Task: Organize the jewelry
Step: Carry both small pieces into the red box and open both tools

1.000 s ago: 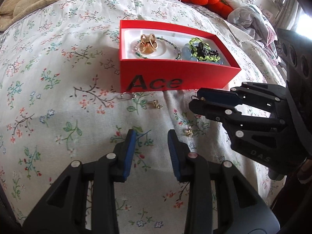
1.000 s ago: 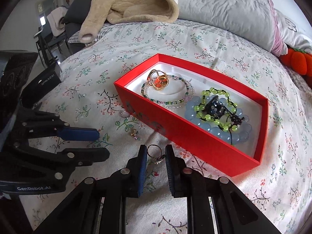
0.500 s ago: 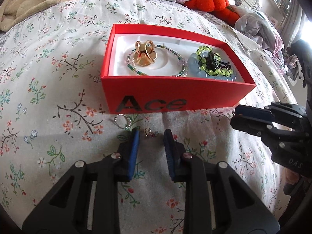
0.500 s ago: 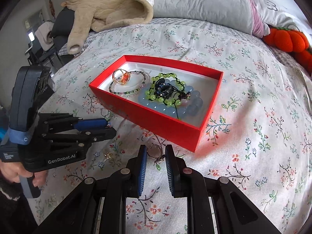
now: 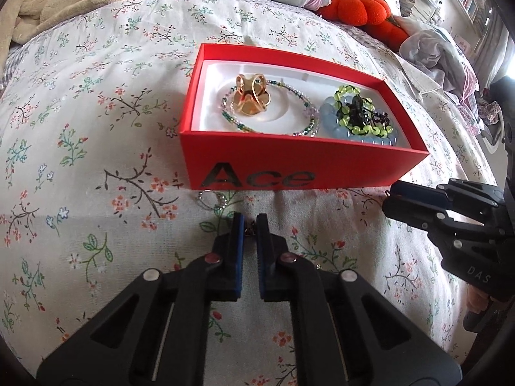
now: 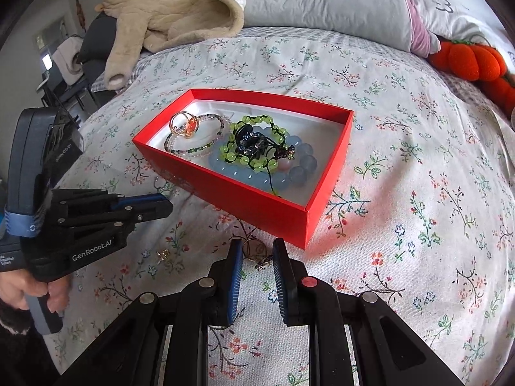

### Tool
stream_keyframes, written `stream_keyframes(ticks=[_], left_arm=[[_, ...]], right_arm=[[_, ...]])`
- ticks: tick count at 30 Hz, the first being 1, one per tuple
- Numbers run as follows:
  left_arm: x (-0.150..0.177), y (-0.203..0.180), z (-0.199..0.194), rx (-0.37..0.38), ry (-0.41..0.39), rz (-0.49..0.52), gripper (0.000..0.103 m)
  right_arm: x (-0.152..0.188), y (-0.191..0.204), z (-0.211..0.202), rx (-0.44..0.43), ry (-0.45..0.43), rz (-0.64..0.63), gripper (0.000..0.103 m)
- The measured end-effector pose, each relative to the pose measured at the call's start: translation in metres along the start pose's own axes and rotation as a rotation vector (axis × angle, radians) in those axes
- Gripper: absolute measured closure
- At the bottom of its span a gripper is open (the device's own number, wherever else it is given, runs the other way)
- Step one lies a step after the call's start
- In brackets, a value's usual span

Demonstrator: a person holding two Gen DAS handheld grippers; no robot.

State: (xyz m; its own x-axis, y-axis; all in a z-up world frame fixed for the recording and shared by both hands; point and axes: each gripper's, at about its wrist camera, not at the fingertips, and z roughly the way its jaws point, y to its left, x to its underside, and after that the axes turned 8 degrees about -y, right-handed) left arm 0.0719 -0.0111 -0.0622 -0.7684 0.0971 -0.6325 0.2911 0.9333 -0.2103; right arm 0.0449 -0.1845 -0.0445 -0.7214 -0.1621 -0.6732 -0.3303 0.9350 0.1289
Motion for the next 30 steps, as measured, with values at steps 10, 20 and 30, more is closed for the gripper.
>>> stream_keyframes(ticks=[10, 20, 30], left_arm=[[-0.011, -0.002, -0.030, 0.052, -0.046, -0.013, 0.095], [-0.040, -0.008, -0.051, 0.084, -0.149, -0.009, 0.095], [-0.051, -0.013, -0.025, 0.074, -0.139, -0.036, 0.094]], right_arm=[[-0.009, -0.002, -0.019, -0.003, -0.059, 0.017, 0.084], [-0.027, 0.005, -0.042, -0.037, -0.142, 0.045, 0.084], [-0.039, -0.003, -0.037, 0.011, -0.167, 0.093, 0.084]])
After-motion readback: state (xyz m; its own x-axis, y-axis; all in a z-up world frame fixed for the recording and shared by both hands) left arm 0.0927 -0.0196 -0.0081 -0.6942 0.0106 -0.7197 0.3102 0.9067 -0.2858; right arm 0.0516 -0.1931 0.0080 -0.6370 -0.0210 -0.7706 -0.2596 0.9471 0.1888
